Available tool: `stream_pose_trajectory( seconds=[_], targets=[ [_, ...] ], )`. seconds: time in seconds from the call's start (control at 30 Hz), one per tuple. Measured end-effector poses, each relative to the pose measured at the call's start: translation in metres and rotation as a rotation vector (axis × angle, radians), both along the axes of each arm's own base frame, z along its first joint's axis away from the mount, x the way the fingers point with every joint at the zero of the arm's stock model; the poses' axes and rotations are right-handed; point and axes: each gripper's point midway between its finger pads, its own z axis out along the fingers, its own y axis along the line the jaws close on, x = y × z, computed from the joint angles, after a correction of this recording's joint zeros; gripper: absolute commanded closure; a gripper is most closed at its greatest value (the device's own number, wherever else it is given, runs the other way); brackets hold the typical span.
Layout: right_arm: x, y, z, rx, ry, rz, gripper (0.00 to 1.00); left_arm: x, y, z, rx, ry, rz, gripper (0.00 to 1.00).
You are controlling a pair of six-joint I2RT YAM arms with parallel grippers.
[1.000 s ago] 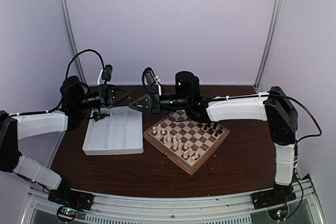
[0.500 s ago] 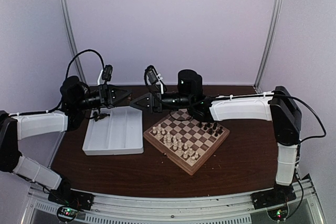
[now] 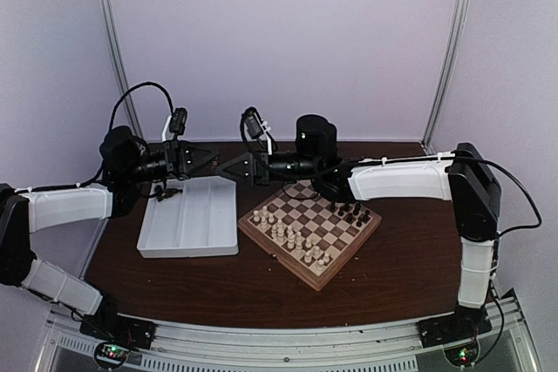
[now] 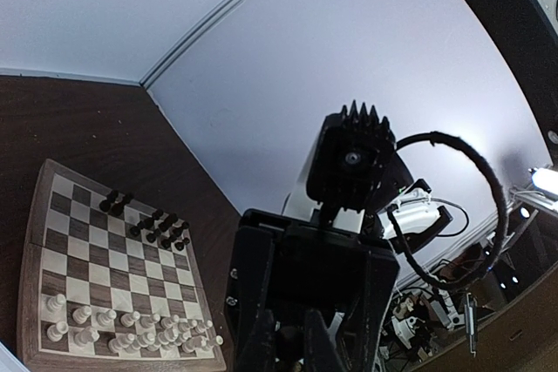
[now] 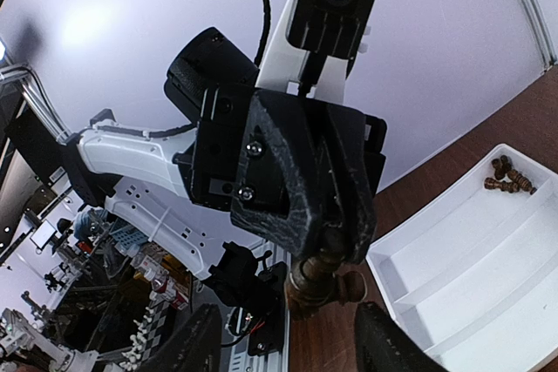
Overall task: Set up the chess pieces on the board
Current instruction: Pick up the chess piece from the storage box.
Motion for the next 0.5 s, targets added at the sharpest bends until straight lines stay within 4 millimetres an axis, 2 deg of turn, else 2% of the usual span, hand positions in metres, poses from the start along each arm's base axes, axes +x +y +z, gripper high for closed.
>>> stream_pose_trajectory(
  seconds=[0.1, 0.2, 0.33, 0.5],
  targets=[
    [0.0, 0.0, 0.0012, 0.004, 0.004, 0.0, 0.47, -0.0004, -0.0004, 0.0001, 0.0, 0.0, -0.002, 0.98],
    [0.0002, -0.0001, 0.0016, 0.006, 0.003, 0.0, 0.33, -0.0011, -0.0009, 0.0001, 0.0, -0.001, -0.005, 0.98],
    [0.001, -0.0006, 0.0024, 0.009, 0.004, -0.002, 0.21, -0.0018, -0.0016, 0.0001, 0.0, 0.0, -0.008, 0.98],
    [0.0011, -0.0006, 0.0031, 0.011, 0.001, -0.002, 0.19, -0.0031, -0.0028, 0.0001, 0.0, 0.0, -0.013, 0.98]
  ],
)
